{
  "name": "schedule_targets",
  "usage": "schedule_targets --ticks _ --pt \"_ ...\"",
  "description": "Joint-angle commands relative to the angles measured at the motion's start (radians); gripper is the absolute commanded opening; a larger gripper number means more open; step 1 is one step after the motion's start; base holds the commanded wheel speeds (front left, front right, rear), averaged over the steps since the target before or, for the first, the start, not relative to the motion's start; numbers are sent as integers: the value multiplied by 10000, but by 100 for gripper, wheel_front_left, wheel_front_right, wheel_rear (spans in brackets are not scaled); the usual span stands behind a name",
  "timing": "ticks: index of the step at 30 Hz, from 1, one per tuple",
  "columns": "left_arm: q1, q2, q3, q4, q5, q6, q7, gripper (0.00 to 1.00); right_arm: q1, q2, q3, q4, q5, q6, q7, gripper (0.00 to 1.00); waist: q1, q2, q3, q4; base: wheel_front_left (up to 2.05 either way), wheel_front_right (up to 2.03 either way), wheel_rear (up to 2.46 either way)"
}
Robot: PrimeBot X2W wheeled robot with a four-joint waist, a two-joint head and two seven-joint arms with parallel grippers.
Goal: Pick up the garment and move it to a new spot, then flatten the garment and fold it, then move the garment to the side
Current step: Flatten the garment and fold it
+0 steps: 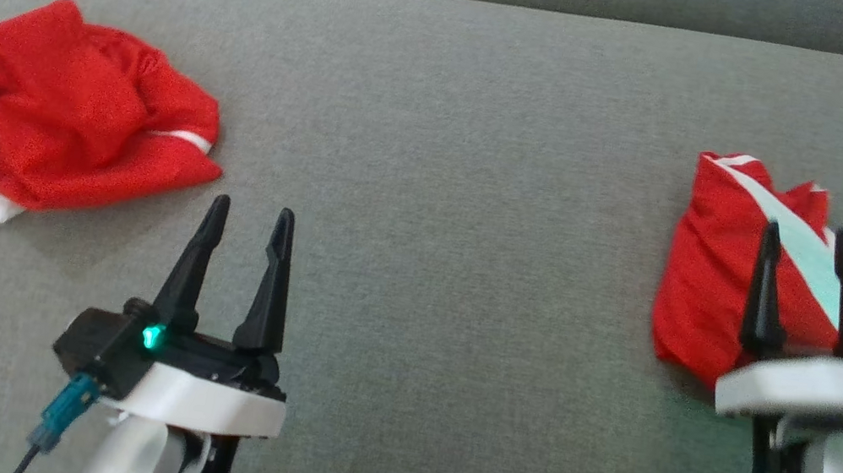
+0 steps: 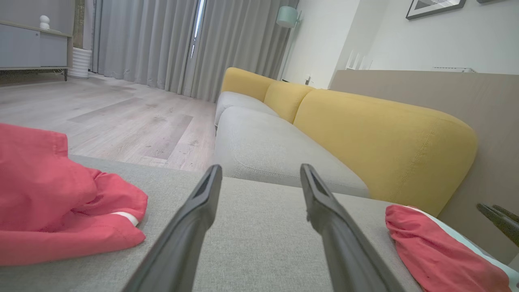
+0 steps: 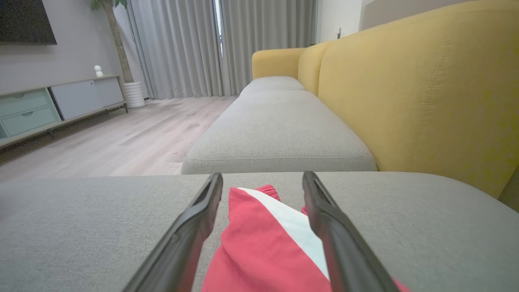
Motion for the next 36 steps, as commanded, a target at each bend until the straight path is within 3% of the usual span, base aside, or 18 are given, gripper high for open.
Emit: schedule_targets --ticks 1,10,15,19,20,21,22,29,36 --pt "-463 -1 202 -322 8 -42 -51 100 -805 -51 210 -125 -234 73 161 100 0 0 172 185 0 0 0" --pt "-661 -1 -289 -265 -262 28 -51 100 -3422 -172 -1079 2758 -2100 73 2017 100 0 0 531 892 0 0 0" --pt "-678 -1 -388 -268 -347 83 -51 100 -4302 -188 -2055 4042 -2477 73 2862 100 0 0 549 1091 0 0 0" --pt "-692 -1 -452 -283 -401 116 -51 100 -4779 -181 -2239 4994 -2423 73 3370 100 0 0 573 1174 0 0 0" --pt "-708 -1 -470 -284 -412 122 -51 100 -4873 -199 -2233 5202 -2394 73 3472 70 0 0 585 1192 0 0 0" --pt "-728 -1 -492 -285 -426 128 -51 100 -4962 -208 -2176 5389 -2339 73 3528 11 0 0 595 1212 0 0 0" --pt "-749 -1 -516 -288 -440 134 -51 100 -5044 -206 -2080 5545 -2256 73 3523 0 0 0 601 1230 0 0 0" --pt "-795 -1 -540 -289 -473 170 -51 100 -5495 -201 -1209 5690 -1639 73 2298 0 0 0 601 1261 0 0 0" --pt "-767 -1 -431 -283 -452 168 -51 100 -5785 -169 1289 5106 -1227 73 274 0 0 0 450 1237 0 0 0"
